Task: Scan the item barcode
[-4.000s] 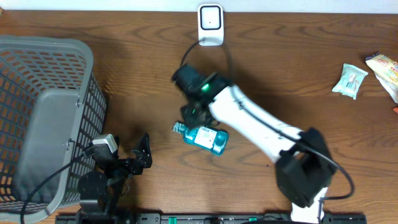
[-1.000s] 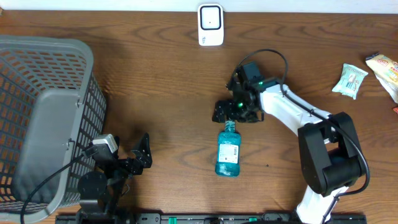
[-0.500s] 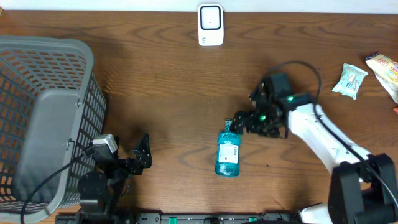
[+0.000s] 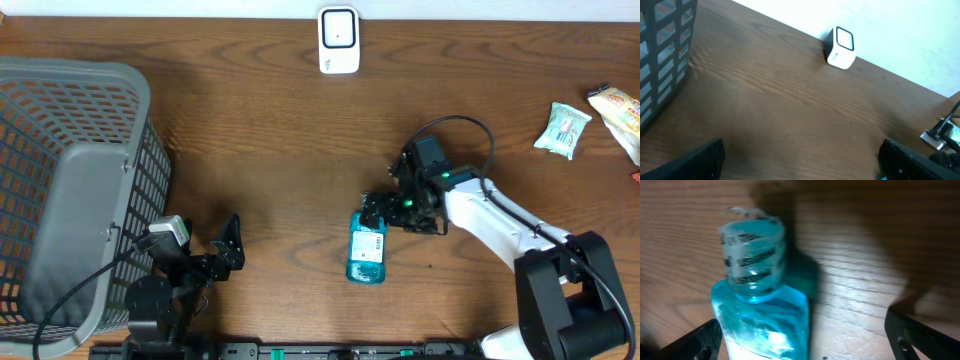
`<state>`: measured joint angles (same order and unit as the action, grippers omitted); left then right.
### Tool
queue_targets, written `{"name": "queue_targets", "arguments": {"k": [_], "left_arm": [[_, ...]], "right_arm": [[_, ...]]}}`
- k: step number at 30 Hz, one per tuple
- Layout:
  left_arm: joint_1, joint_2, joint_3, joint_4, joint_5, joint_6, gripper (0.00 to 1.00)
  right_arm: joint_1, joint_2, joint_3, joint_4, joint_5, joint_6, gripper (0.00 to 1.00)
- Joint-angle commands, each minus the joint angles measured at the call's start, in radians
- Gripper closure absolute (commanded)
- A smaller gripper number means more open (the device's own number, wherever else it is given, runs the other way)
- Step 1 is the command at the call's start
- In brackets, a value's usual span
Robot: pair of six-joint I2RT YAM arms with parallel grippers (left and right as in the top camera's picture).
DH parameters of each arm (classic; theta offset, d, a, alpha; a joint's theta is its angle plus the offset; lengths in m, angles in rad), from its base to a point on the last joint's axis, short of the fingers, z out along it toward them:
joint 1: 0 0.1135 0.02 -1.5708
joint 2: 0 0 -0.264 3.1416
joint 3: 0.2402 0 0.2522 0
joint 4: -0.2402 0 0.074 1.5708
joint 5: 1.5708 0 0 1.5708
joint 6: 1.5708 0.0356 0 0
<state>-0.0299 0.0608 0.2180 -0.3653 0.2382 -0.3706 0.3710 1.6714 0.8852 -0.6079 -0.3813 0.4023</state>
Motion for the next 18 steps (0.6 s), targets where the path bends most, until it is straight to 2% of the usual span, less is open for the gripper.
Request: {"name": "queue_targets", "arguments": {"k": [1, 6, 8, 11, 13, 18], "left_arm": [[-0.004, -0.003, 0.002, -0.002, 0.012, -0.013, 0.02], [-0.004, -0.003, 0.002, -0.001, 0.013, -0.013, 0.02], [-0.004, -0.003, 0.002, -0.002, 0.012, -0.012, 0.02], [-0.004, -0.003, 0.002, -0.002, 0.012, -0.013, 0.02], [-0.004, -0.003, 0.002, -0.001, 0.012, -0.013, 0.02], [-0.004, -0.003, 0.002, -0.002, 0.012, -0.012, 0.02]], "right_arm": [[0.047, 0.037, 0.001, 0.008, -0.013, 0.013, 0.01], [0.076, 0.113, 0.001, 0.01, 0.019, 0.039, 0.02], [0.076, 0.149, 0.001, 0.006, 0.024, 0.039, 0.1], [0.076, 0.201, 0.001, 0.006, 0.039, 0.039, 0.29], [0.076, 0.225, 0.001, 0.01, 0.039, 0.038, 0.38], [0.076, 0.238, 0.001, 0.014, 0.04, 0.018, 0.53]]}}
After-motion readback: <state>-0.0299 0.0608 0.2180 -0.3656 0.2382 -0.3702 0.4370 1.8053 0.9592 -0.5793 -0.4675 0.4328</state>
